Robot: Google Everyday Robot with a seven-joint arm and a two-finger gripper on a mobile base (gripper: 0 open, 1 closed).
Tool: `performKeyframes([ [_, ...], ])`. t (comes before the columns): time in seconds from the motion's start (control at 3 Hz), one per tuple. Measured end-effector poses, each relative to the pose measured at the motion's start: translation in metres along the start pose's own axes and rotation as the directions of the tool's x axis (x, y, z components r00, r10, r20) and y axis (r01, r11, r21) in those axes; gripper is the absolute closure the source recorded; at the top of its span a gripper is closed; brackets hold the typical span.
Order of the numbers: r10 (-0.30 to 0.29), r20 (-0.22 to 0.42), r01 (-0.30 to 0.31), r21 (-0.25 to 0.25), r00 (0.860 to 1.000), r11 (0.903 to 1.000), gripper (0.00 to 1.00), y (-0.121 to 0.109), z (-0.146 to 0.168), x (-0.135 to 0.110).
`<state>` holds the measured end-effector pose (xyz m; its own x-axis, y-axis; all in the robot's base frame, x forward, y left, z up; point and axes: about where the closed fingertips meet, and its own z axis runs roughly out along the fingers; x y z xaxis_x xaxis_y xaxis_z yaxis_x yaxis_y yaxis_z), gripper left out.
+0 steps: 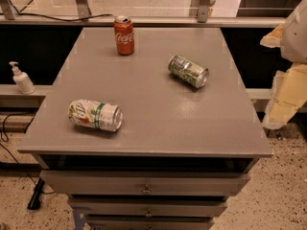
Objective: Place green can upright
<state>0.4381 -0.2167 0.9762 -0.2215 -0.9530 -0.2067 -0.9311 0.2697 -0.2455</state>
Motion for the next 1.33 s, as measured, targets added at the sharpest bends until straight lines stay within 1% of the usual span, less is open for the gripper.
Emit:
performKeyframes([
  [0.33, 0.000, 0.000, 0.000, 0.000, 1.000, 1.0000, 0.00, 0.000, 0.000, 0.000],
  [0.67, -0.016, 0.021, 0.015, 0.038, 1.000, 0.9992, 0.00, -0.018, 0.014, -0.018],
  [1.0, -0.044, 0.031, 0.041, 0.086, 0.999, 0.9955, 0.00, -0.052, 0.050, -0.053],
  [1.33, -0.033, 0.014, 0.031, 0.112, 0.999, 0.9932, 0.00, -0.082, 0.085, -0.080],
])
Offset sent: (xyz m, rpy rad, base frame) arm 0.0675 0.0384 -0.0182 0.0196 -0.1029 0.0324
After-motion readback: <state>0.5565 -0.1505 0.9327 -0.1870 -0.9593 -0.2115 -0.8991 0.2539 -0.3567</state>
